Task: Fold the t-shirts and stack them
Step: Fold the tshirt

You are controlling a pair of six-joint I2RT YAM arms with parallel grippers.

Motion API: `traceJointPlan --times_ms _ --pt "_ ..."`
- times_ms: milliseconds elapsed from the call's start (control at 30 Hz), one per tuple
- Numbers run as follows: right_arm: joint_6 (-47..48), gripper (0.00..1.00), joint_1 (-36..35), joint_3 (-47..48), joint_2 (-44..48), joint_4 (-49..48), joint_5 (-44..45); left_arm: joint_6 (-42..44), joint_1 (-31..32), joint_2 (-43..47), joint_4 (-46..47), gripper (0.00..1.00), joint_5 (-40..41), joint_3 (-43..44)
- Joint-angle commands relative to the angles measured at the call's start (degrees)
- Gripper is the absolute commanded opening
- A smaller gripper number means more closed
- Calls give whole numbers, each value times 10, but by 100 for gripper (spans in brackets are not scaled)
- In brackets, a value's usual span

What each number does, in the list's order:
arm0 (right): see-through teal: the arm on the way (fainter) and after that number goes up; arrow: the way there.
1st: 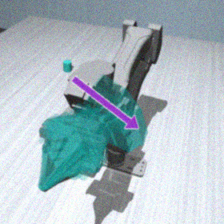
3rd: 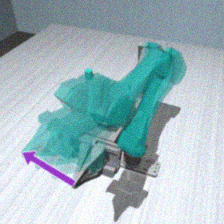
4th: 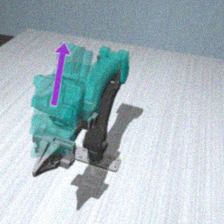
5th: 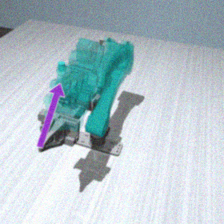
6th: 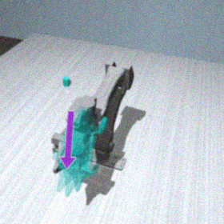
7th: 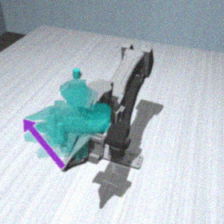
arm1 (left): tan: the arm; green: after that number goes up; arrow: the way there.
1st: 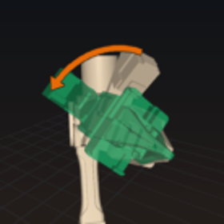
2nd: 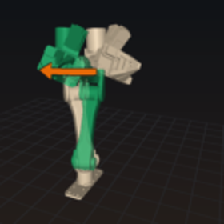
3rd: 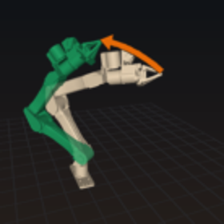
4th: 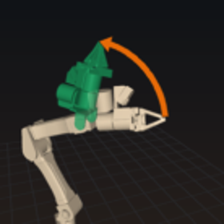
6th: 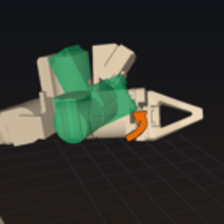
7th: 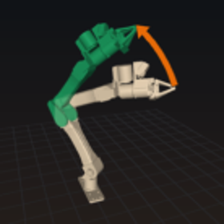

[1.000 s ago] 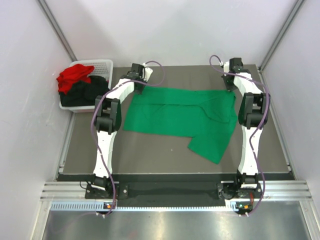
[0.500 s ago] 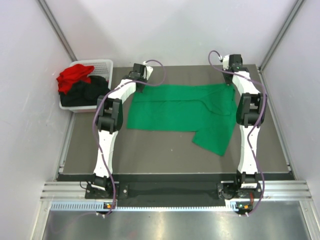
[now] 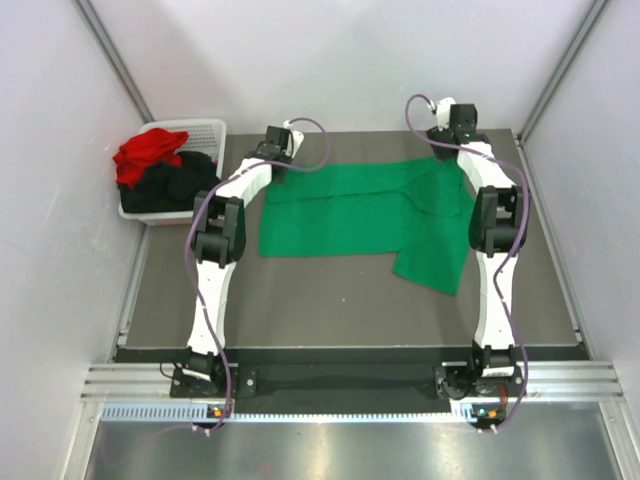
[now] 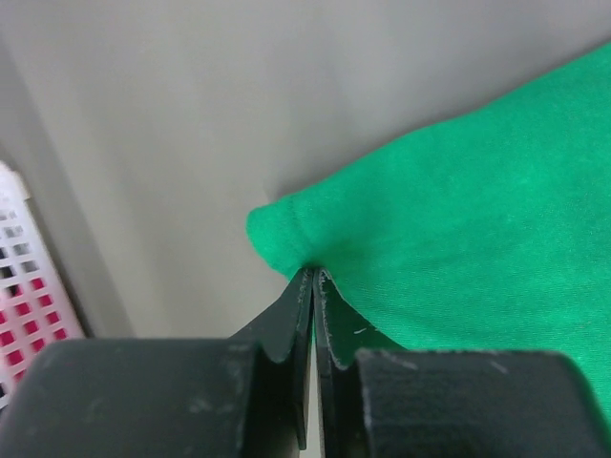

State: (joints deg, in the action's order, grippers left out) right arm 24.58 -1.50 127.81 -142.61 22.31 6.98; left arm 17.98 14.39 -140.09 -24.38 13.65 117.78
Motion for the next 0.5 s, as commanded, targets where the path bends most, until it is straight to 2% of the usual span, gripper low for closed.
traceJointPlan --times_ms 0,100,133,167,200,233,333,367,467 --pt "-6 71 -4 -42 99 -31 32 -10 4 73 28 8 28 21" --pt "-9 72 -1 -109 183 -36 31 -15 6 114 30 12 34 18" --pt "21 70 -11 -217 288 -39 -45 -27 9 146 19 13 17 -1" --pt "21 70 -11 -218 289 -38 -46 -27 9 146 19 14 16 -1" --pt "62 67 -18 -247 312 -32 -67 -29 12 165 14 14 2 -25" --pt "91 66 -42 -305 349 -24 -85 -30 13 172 -2 14 -11 -40" --pt "179 59 -99 -405 391 3 -108 -40 13 199 -37 12 -77 -105" --pt "191 55 -113 -424 395 17 -131 -44 14 205 -44 11 -96 -124" --pt "187 51 -152 -449 385 44 -164 -60 14 223 -60 9 -171 -195"
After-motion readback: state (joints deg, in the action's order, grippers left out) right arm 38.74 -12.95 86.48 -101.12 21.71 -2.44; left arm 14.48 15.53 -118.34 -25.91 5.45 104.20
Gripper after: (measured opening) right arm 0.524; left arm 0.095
